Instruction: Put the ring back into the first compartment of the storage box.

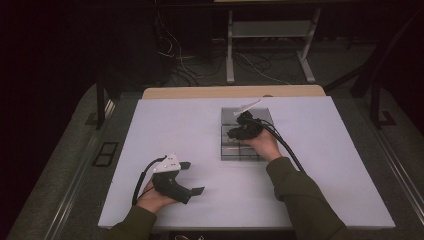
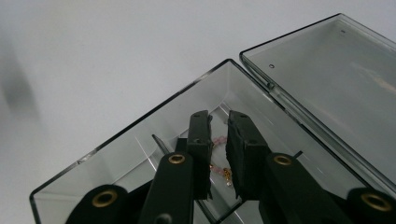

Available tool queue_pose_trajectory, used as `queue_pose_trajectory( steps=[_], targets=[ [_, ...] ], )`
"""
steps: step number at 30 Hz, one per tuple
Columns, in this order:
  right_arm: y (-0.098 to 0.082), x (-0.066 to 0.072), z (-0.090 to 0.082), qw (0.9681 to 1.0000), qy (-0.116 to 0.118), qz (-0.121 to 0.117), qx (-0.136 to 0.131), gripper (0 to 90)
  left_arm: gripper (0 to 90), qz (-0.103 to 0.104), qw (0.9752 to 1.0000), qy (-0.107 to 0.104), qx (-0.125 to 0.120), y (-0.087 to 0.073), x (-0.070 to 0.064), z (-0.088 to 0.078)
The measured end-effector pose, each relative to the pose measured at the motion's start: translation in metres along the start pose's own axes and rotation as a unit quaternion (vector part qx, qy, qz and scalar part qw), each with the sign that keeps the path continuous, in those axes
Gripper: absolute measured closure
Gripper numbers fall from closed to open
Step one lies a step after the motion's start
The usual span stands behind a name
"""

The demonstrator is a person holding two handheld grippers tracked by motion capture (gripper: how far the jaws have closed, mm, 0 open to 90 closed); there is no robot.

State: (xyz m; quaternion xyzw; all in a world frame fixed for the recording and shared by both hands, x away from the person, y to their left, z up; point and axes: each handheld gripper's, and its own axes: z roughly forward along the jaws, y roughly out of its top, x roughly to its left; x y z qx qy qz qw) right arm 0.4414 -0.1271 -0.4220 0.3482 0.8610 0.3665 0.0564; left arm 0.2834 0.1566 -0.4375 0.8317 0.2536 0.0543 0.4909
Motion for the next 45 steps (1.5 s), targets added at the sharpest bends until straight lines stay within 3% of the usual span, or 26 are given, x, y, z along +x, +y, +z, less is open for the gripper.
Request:
queue_pose_trajectory(
  steps=[10, 19, 31, 45],
  targets=[
    [0.002, -0.004, -0.013, 0.9995, 0.014, 0.016, -0.021, 61.6, 0.0, -0.001, 1.0, 0.0, 0.0, 0.0, 0.0, 0.0],
    [0.004, -0.005, -0.03, 0.9992, 0.009, 0.011, -0.038, 51.1, 0.0, -0.003, 1.0, 0.003, 0.002, 0.0, 0.001, 0.001],
    [-0.005, -0.005, -0.043, 0.9983, 0.013, 0.018, -0.055, 45.6, 0.0, -0.005, 1.0, 0.005, 0.005, -0.001, 0.001, 0.001],
    [-0.025, -0.003, -0.06, 0.998, 0.006, 0.005, -0.063, 41.1, 0.0, -0.003, 1.0, 0.005, 0.003, -0.002, 0.003, 0.0]
  ],
)
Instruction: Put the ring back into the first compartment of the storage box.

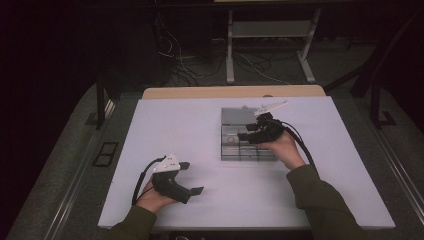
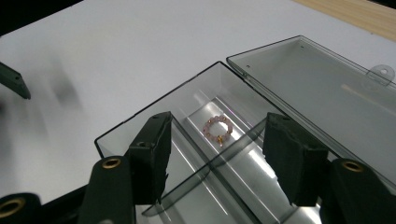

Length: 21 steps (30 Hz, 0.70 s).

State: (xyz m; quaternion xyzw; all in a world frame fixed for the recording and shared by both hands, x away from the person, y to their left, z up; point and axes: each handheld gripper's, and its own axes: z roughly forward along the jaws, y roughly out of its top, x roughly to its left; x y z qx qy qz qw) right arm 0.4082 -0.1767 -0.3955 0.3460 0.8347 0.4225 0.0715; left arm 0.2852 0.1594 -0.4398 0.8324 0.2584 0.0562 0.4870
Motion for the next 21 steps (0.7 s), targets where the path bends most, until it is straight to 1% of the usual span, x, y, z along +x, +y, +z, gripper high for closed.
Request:
queue_pose_trajectory(
  steps=[4, 10, 13, 17, 21],
  targets=[
    [-0.004, -0.001, -0.008, 1.0, -0.002, 0.003, -0.006, 39.5, 0.0, -0.002, 1.0, 0.0, 0.0, 0.0, 0.002, -0.001],
    [-0.012, -0.004, -0.018, 0.9999, 0.003, 0.005, -0.013, 37.5, 0.0, -0.002, 1.0, -0.001, 0.003, -0.001, 0.002, 0.0],
    [-0.016, -0.003, -0.023, 0.9998, -0.009, 0.004, -0.016, 34.3, 0.0, -0.002, 1.0, -0.002, 0.003, -0.001, 0.002, 0.0],
    [-0.021, -0.004, -0.031, 0.9995, -0.007, 0.009, -0.029, 32.1, 0.0, 0.001, 1.0, -0.002, 0.006, -0.002, 0.002, -0.001],
    [-0.026, -0.004, -0.04, 0.9993, -0.011, 0.009, -0.034, 30.8, 0.0, -0.001, 1.0, -0.003, 0.005, -0.003, 0.004, -0.001]
  ],
)
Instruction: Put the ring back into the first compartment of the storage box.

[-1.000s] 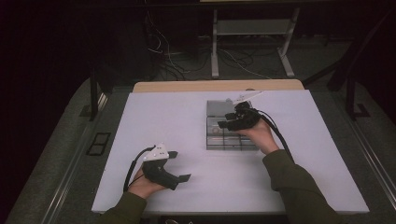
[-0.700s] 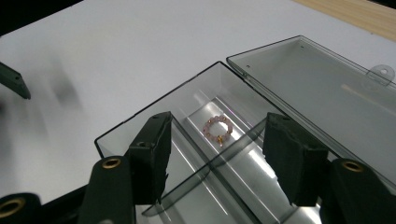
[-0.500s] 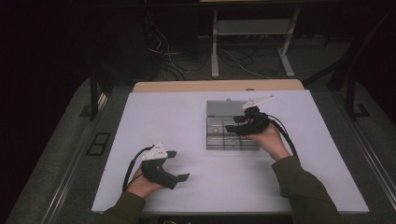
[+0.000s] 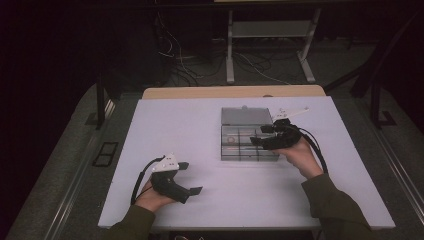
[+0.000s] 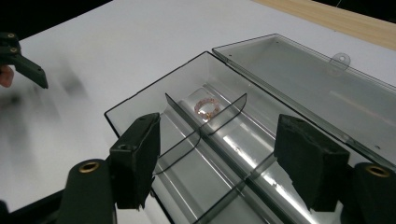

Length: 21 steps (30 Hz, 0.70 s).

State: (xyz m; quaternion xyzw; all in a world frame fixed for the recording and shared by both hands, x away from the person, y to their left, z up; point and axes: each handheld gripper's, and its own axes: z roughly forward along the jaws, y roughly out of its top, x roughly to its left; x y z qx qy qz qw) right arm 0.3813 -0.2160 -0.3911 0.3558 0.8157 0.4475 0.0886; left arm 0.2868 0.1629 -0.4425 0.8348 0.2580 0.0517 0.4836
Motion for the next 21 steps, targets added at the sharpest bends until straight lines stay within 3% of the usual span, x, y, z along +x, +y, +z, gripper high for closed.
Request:
queue_pose_trajectory(
  steps=[21],
  targets=[
    [-0.037, 0.0, -0.039, 0.9998, 0.003, 0.004, -0.017, 26.3, 0.0, 0.004, 1.0, -0.004, 0.005, 0.0, -0.002, 0.0]
  ],
)
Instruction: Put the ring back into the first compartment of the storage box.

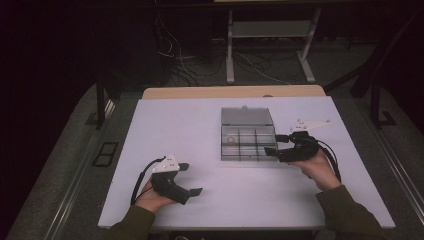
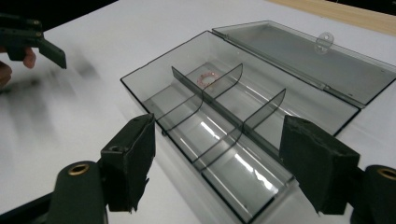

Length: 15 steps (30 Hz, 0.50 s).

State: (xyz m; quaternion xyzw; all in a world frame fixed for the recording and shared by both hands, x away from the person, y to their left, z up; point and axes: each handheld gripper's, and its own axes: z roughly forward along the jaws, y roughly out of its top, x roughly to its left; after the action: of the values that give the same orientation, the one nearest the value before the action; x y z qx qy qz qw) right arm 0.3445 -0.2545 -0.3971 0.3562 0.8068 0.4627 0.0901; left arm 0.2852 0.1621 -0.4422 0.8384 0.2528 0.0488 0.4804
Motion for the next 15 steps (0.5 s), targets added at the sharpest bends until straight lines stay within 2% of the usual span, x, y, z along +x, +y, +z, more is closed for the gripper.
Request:
queue_pose_trajectory(
  steps=[11, 15],
  targets=[
    [-0.019, -0.002, -0.019, 0.9999, -0.005, 0.0, -0.014, 25.2, 0.0, -0.001, 1.0, 0.001, -0.001, 0.0, -0.001, 0.0],
    [-0.027, 0.0, -0.022, 0.9998, -0.016, 0.002, -0.015, 23.6, 0.0, -0.001, 1.0, 0.001, -0.002, 0.0, -0.001, 0.0]
  ],
)
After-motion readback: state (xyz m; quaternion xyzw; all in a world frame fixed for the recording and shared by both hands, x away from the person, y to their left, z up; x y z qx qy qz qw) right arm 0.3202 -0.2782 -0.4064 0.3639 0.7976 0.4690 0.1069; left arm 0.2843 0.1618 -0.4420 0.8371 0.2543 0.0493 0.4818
